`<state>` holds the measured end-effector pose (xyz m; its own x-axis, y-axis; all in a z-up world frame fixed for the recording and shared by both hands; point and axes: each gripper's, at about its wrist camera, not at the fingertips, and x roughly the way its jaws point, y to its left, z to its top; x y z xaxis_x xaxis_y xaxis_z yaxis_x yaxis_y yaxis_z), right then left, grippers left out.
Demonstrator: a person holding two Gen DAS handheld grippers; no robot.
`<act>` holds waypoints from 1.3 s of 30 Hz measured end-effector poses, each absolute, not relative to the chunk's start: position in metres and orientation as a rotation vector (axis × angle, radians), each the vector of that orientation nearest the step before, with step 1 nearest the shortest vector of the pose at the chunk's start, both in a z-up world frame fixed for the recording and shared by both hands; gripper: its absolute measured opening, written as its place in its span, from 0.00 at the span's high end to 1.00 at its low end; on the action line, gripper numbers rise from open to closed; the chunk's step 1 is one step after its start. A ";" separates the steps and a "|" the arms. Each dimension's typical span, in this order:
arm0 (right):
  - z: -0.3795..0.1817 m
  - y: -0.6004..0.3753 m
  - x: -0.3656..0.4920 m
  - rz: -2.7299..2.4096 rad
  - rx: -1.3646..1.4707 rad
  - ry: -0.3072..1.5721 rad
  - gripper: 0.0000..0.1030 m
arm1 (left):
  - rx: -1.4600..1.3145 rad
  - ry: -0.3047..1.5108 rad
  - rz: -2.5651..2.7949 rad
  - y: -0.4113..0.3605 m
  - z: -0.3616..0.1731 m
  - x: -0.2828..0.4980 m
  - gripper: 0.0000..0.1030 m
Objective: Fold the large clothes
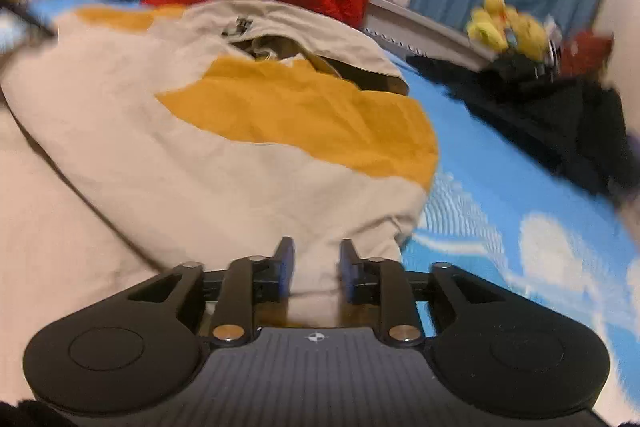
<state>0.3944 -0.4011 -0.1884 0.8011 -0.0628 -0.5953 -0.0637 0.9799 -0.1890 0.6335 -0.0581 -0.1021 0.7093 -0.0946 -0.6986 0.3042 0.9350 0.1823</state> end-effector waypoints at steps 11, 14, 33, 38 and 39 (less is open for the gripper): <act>-0.153 -0.451 0.368 -0.036 0.145 0.632 0.57 | 0.259 0.693 -0.169 -0.015 -0.094 0.615 0.16; -0.178 -0.453 0.388 -0.092 0.071 0.763 0.57 | 0.287 0.712 -0.153 -0.012 -0.096 0.614 0.15; -0.194 -0.491 0.362 0.025 0.322 0.644 0.83 | 0.168 0.741 -0.509 -0.217 -0.024 0.641 0.08; -0.227 -0.535 0.352 0.161 0.614 0.560 0.88 | 0.191 0.868 -0.593 -0.366 -0.045 0.644 0.08; -0.233 -0.541 0.352 0.177 0.676 0.548 0.88 | 0.187 0.893 -0.609 -0.391 -0.051 0.644 0.08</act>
